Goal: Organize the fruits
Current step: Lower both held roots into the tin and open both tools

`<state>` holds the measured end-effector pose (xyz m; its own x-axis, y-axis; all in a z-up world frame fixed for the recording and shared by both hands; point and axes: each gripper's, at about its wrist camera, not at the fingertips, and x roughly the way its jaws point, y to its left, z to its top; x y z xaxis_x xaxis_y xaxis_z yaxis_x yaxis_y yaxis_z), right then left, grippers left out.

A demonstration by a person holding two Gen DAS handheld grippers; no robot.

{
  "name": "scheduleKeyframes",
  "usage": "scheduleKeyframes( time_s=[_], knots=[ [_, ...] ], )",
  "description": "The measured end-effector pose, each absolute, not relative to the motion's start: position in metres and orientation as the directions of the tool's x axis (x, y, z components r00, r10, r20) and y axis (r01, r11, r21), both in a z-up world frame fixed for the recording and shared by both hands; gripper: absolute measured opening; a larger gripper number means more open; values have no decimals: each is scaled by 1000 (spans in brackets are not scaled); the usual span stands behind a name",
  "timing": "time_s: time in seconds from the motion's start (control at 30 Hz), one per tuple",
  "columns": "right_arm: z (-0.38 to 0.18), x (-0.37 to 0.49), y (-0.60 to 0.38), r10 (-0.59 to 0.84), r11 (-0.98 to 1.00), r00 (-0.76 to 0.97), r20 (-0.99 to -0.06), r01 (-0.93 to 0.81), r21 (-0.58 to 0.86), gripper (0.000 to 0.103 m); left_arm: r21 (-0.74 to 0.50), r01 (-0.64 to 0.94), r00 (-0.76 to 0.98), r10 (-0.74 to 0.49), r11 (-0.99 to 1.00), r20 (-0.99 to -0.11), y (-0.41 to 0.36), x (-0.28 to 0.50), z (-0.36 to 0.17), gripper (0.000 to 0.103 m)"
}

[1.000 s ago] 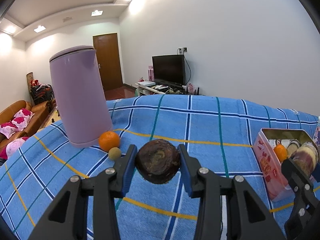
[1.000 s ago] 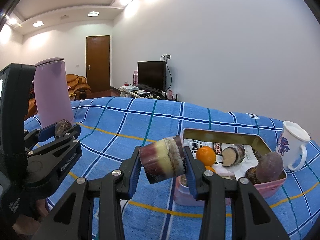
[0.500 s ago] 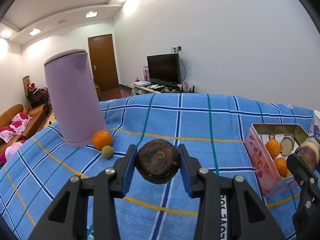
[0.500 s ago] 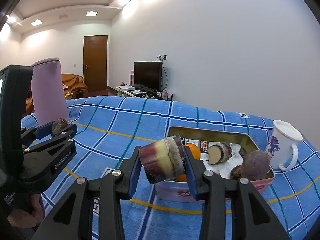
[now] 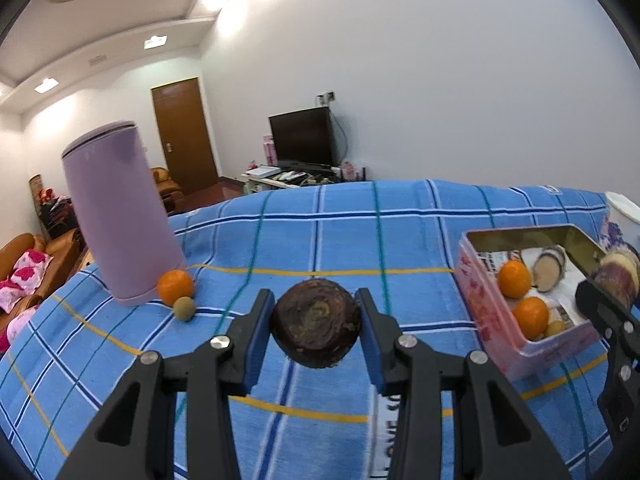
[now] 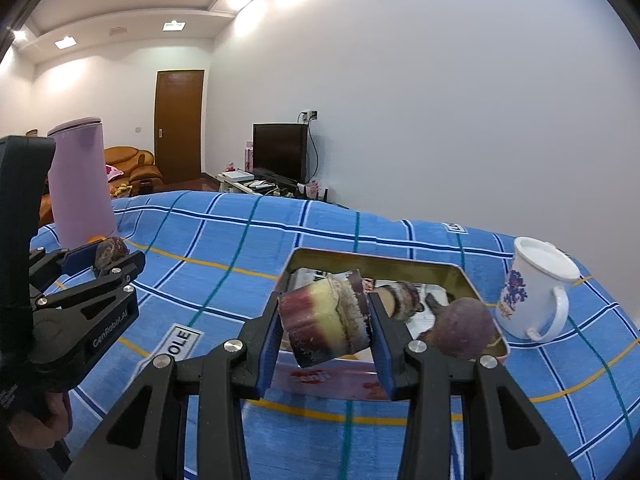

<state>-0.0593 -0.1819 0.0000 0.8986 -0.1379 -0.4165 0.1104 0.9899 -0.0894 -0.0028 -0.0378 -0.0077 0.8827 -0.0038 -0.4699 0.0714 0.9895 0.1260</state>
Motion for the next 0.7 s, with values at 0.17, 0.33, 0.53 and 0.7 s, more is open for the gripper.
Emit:
scheduleKeyframes(
  time_s=[0.17, 0.33, 0.53, 0.7],
  knots=[
    [0, -63, -200, -164, 986, 894, -416, 139, -90, 42, 34, 175, 852, -134, 984, -506, -47, -6, -9, 44],
    [0, -66, -218, -190, 982, 890, -415, 163, -99, 42, 5, 213, 834, -179, 977, -521, -58, -9, -11, 44],
    [0, -72, -244, -230, 973, 880, -415, 207, -102, 42, 5, 270, 822, -228, 963, -522, -86, -12, -8, 44],
    [1, -75, -269, -269, 963, 863, -427, 257, -86, 42, 14, 317, 809, -263, 948, -526, -115, -13, -3, 44]
  ],
)
